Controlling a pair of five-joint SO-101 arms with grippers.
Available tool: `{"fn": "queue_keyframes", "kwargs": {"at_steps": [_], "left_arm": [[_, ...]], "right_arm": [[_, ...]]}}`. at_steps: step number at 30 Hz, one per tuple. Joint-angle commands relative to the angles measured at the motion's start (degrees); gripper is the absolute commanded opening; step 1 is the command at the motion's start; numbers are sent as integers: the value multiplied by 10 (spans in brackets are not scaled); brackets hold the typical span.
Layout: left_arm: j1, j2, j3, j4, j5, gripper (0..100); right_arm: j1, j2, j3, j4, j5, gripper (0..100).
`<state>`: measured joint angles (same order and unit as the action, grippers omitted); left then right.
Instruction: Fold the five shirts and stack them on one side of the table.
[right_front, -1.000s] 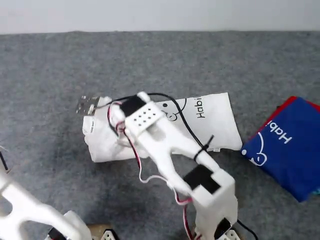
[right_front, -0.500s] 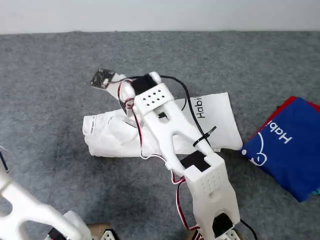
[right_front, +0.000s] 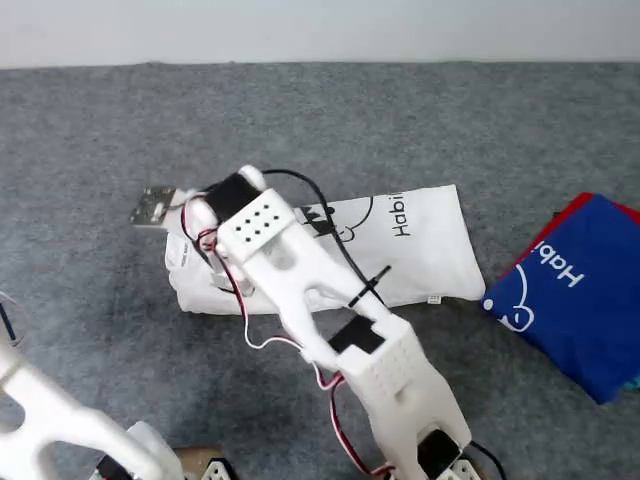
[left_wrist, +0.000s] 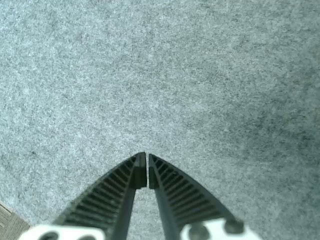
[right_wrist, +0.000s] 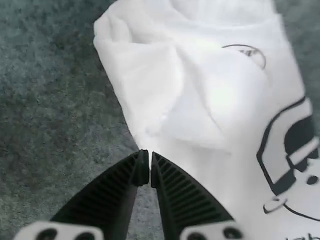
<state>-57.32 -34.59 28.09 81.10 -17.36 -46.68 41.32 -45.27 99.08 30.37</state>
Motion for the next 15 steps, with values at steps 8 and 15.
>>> {"fn": "queue_keyframes", "kwargs": {"at_steps": [8,15], "left_arm": [[0,-16,1,2,-8,14],[0,-16,0,2,-8,14]], "right_arm": [[99,22,-13,-218,51,9],[68,-32,-12,-119,49,9]]}}
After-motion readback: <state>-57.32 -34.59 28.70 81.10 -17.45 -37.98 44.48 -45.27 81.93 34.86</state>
